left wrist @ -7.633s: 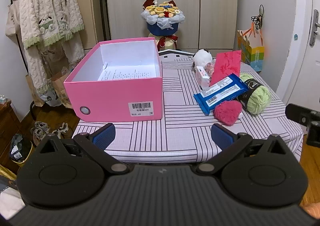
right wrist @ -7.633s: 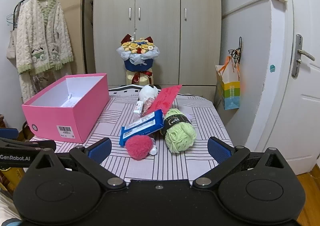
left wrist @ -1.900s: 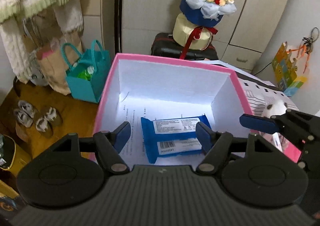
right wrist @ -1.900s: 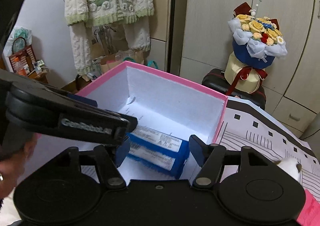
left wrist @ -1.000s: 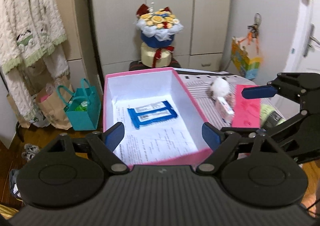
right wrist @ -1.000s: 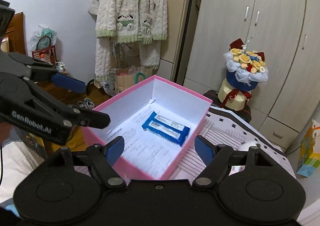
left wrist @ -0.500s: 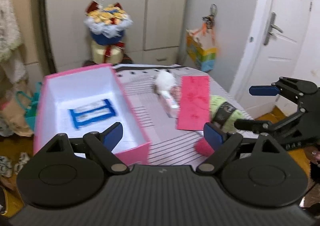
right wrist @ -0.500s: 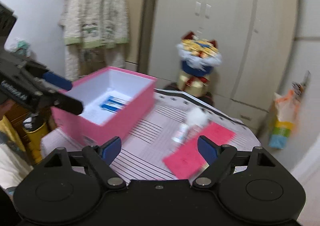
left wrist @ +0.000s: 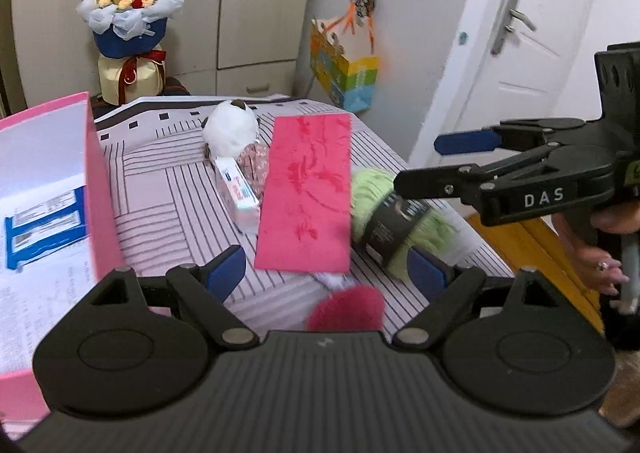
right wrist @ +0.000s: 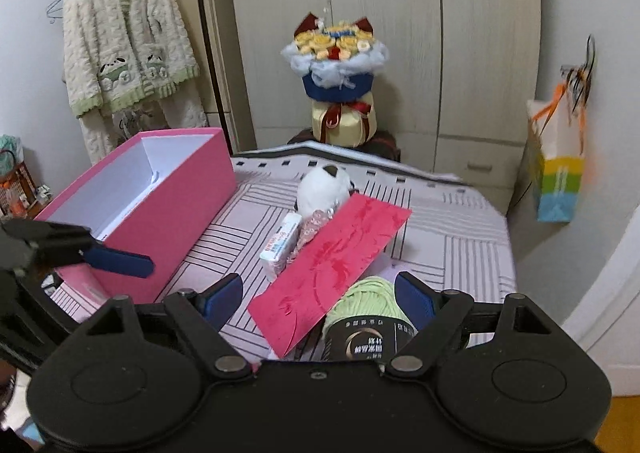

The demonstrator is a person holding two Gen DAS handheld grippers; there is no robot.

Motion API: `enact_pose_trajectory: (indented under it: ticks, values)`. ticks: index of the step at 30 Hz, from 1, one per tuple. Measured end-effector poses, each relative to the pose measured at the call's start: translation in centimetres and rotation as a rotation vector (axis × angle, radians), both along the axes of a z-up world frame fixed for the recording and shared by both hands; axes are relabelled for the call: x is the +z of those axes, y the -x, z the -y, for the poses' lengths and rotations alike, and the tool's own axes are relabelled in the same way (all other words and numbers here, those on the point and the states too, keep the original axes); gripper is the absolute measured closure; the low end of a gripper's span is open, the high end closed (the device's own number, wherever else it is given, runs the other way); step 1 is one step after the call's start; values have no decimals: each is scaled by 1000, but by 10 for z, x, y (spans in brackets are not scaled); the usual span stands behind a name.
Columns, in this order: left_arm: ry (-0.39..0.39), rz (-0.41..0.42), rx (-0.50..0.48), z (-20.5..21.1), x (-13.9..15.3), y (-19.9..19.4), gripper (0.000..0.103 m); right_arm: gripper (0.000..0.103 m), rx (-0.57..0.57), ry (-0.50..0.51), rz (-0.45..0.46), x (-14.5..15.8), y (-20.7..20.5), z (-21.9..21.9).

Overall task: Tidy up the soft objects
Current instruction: 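Move the left gripper over the red envelope on the table, then grasp the red envelope edge with the left gripper and lift it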

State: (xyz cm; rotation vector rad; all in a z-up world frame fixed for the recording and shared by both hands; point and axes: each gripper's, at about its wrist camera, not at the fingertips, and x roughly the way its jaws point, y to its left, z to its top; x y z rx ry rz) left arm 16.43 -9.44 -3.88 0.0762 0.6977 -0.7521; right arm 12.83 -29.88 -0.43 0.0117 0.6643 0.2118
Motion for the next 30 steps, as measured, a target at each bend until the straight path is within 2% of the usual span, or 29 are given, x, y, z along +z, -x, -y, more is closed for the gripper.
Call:
enact_pose_trajectory:
  ticks: [3, 8, 17, 19, 22, 23, 24, 30]
  values:
    - [8, 11, 26, 13, -17, -18, 15, 17, 3, -31, -31, -13, -21, 8]
    - [27, -41, -32, 30, -40, -41, 15, 24, -4, -109, -68, -32, -53, 21]
    - [-17, -39, -10, 51, -68, -59, 14, 34, -13, -178, -103, -54, -91, 32]
    - [-24, -38, -25, 54, -71, -61, 10, 40, -16, -198, -109, -57, -95, 34]
    - [-48, -46, -12, 59, -76, -66, 10, 55, -19, -224, -124, -62, -100, 36]
    - [-53, -52, -7, 61, -77, -67, 10, 62, -15, -228, -131, -63, -101, 36]
    - [-58, -57, -5, 62, -79, -68, 10, 74, -7, -231, -141, -65, -102, 37]
    - [-93, -43, -27, 67, -88, -70, 10, 78, 15, -249, -163, -67, -106, 38]
